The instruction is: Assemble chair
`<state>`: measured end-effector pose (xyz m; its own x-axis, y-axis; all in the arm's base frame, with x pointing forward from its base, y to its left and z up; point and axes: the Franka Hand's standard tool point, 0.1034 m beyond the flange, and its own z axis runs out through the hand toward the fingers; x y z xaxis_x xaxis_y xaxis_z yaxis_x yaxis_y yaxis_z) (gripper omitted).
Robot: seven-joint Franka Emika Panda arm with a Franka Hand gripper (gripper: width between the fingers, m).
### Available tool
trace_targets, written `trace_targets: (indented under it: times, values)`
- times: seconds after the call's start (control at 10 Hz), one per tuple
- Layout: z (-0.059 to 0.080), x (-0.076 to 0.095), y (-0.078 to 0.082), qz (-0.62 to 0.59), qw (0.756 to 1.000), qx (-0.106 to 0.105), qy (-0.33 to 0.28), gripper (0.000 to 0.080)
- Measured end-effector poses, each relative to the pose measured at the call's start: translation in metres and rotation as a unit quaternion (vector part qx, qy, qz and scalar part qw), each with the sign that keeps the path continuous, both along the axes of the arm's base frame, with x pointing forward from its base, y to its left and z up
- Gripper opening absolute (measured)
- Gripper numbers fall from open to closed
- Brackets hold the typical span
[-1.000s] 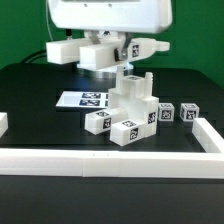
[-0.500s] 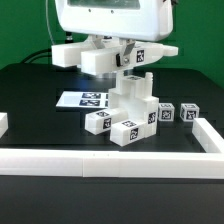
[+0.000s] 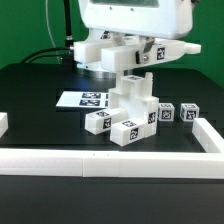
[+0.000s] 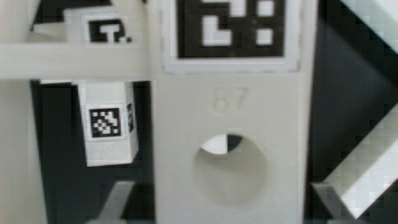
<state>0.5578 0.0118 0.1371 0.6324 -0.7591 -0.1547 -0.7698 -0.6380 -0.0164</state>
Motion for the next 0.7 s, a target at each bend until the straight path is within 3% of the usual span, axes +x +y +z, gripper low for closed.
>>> trace_targets:
  times: [0.7]
  values:
    - [-0.011,-0.010,0.019,0.004,1.000,-0.004,0.007,0.0285]
